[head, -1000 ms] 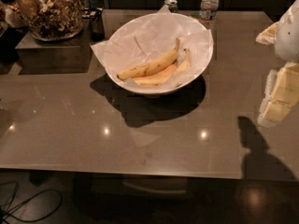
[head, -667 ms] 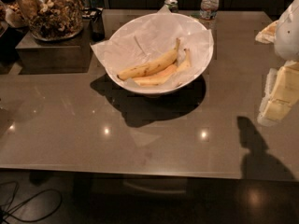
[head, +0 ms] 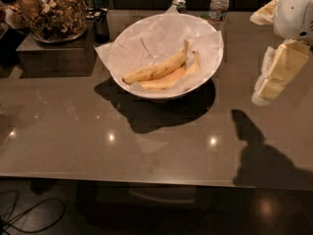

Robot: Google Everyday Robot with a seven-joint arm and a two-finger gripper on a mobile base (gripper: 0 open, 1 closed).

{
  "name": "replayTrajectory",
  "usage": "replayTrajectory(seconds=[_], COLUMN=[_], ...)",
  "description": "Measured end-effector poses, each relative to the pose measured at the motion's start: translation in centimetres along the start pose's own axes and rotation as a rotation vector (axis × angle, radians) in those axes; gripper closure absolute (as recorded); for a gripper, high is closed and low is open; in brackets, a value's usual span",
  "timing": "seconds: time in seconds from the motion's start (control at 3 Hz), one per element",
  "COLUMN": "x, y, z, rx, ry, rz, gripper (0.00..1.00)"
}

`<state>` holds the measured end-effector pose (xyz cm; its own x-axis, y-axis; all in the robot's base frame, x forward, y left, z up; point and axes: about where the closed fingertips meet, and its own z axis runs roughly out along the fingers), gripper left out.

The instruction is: Pick banana from white bowl

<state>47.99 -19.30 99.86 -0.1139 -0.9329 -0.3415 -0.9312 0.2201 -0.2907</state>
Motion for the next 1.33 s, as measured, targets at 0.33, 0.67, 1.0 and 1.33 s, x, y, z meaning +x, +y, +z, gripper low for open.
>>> replayTrajectory(seconds=[0.33,0.67,1.0,1.33], x=[-4.3,-9.1,-13.0,-13.4], y=[-3.2,-6.0,-7.4,-7.8], z=[1.0,2.1,4.2,4.1], rx=[-0.016,-0.047,-0.098,-0.092], ry=[-0.153,-0.285,-0.378,-0.387], rz=[-0.087,-0.181,-0.248,-0.25], gripper=[0.0,0.0,0.0,0.19])
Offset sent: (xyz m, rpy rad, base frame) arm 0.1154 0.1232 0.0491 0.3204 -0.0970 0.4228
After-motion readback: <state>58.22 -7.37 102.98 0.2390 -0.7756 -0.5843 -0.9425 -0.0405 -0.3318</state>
